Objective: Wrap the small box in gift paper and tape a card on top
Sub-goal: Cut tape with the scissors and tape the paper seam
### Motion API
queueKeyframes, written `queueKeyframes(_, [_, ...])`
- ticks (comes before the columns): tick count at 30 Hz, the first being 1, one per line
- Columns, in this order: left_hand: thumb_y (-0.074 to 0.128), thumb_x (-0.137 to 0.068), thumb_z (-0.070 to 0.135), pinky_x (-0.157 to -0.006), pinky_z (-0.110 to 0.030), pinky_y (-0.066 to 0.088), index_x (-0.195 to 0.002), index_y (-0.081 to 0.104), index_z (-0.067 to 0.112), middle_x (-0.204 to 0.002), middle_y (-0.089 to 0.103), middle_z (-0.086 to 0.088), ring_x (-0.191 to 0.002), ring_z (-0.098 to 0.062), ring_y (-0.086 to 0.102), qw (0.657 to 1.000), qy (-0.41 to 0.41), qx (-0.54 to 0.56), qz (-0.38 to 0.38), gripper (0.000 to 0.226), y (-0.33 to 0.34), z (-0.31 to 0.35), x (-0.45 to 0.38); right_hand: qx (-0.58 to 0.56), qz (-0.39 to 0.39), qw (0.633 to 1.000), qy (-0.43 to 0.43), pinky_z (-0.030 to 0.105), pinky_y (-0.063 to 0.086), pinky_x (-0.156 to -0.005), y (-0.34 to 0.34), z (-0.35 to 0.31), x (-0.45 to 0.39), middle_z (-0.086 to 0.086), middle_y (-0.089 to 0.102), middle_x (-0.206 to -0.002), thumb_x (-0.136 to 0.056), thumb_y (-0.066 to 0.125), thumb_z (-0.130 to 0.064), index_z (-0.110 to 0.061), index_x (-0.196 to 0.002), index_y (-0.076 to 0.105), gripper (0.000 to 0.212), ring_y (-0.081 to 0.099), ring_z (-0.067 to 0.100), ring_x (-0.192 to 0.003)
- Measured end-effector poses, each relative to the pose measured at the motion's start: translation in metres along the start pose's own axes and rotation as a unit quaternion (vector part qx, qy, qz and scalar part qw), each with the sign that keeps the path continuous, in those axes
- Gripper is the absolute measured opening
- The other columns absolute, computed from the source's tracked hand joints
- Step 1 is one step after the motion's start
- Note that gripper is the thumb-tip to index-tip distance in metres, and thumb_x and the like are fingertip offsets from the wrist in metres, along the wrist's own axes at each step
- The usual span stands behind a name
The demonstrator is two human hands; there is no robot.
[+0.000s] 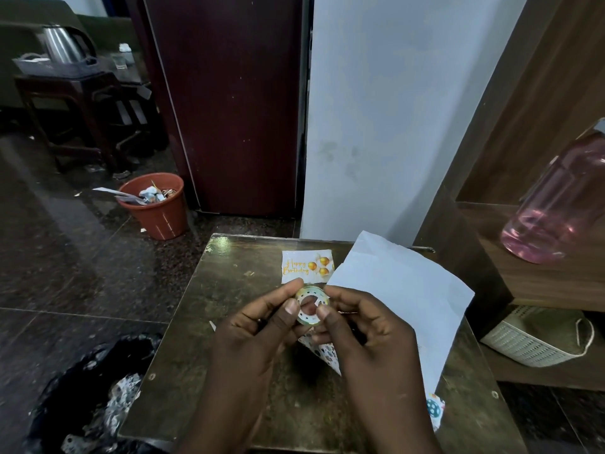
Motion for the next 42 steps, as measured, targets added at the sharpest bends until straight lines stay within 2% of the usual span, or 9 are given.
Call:
queueKeyframes(8, [0.08,-0.069,0.02,-0.077,-0.027,0.061,-0.1,0.083,0.018,-0.105,0.079,-0.013,-0.1,-0.029,0.076,0.995,0.052,-0.083,-0.011,0.032,-0.002,0.005,-0.003,0.046,0.0,0.999,-0.006,0.027,0.061,-0.072,-0.006,0.003,-0.005,-0.012,0.078,-0.089,-0.089,0.075,-0.004,-0.032,-0.098,0.075,0.03,0.077,0.014,-0.073])
queueKeyframes(11, [0.081,-0.068,0.014,-0.078,-0.027,0.061,-0.102,0.083,0.017,-0.103,0.079,-0.014,-0.1,-0.029,0.076,0.993,0.06,-0.098,-0.019,0.034,0.0,0.006,-0.002,0.03,0.0,1.0,0.002,0.023,0.061,-0.068,-0.006,0.004,-0.005,-0.01,0.077,-0.086,-0.088,0.074,-0.002,-0.028,-0.096,0.075,0.027,0.077,0.016,-0.071])
queueKeyframes(18, [0.081,-0.07,0.012,-0.086,-0.033,0.062,-0.102,0.083,0.027,-0.098,0.081,-0.008,-0.097,-0.025,0.077,0.988,0.073,-0.137,0.006,0.035,0.005,0.01,0.005,0.025,-0.007,0.999,0.023,0.029,0.062,-0.071,-0.005,0.006,-0.003,-0.008,0.075,-0.084,-0.088,0.075,-0.004,-0.026,-0.094,0.074,0.022,0.077,0.017,-0.073])
queueKeyframes(24, [0.077,-0.081,-0.001,-0.084,-0.027,0.061,-0.104,0.083,0.024,-0.099,0.081,-0.007,-0.099,-0.023,0.077,0.988,0.061,-0.14,-0.011,0.035,0.009,0.014,0.009,0.028,-0.01,0.999,0.031,0.03,0.063,-0.073,-0.005,0.006,-0.002,0.0,0.076,-0.086,-0.09,0.074,-0.006,-0.025,-0.094,0.076,0.019,0.077,0.018,-0.074])
queueKeyframes(29, [0.079,-0.077,0.006,-0.081,-0.019,0.057,-0.106,0.081,0.036,-0.102,0.081,-0.002,-0.101,-0.016,0.076,0.987,0.072,-0.142,-0.025,0.042,0.015,0.019,0.013,0.095,-0.025,0.995,0.026,0.035,0.061,-0.08,-0.005,0.007,-0.001,-0.01,0.078,-0.09,-0.094,0.071,-0.016,-0.032,-0.1,0.075,0.017,0.076,0.011,-0.079])
queueKeyframes(31, [0.079,-0.076,0.008,-0.084,-0.018,0.057,-0.106,0.081,0.036,-0.105,0.08,0.001,-0.105,-0.014,0.075,0.986,0.073,-0.147,-0.032,0.04,0.016,0.021,0.014,0.12,-0.032,0.992,0.017,0.033,0.061,-0.08,-0.005,0.005,0.0,-0.015,0.078,-0.091,-0.095,0.07,-0.016,-0.036,-0.102,0.075,0.022,0.076,0.008,-0.079])
queueKeyframes(35, [0.077,-0.077,0.014,-0.086,-0.018,0.056,-0.103,0.082,0.033,-0.107,0.08,0.003,-0.106,-0.013,0.074,0.983,0.08,-0.161,-0.045,0.033,0.015,0.021,0.014,0.165,-0.045,0.985,-0.008,0.021,0.058,-0.078,-0.004,0.001,0.002,-0.024,0.076,-0.093,-0.097,0.066,-0.018,-0.047,-0.103,0.072,0.03,0.074,0.002,-0.081])
queueKeyframes(42, [0.078,-0.074,0.019,-0.081,-0.019,0.056,-0.093,0.085,0.027,-0.1,0.081,-0.004,-0.1,-0.017,0.076,0.991,0.039,-0.119,-0.037,0.022,0.015,0.012,0.012,0.167,-0.024,0.986,-0.006,0.03,0.061,-0.075,-0.007,0.001,0.001,-0.02,0.076,-0.084,-0.097,0.066,-0.011,-0.031,-0.1,0.074,0.022,0.074,0.002,-0.071])
Point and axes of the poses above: each hand's wrist, its own x-axis away from the middle knuckle, its own y-axis out of the palm, z = x × y, the point moved 4 cm from there along -x, towards the middle knuckle
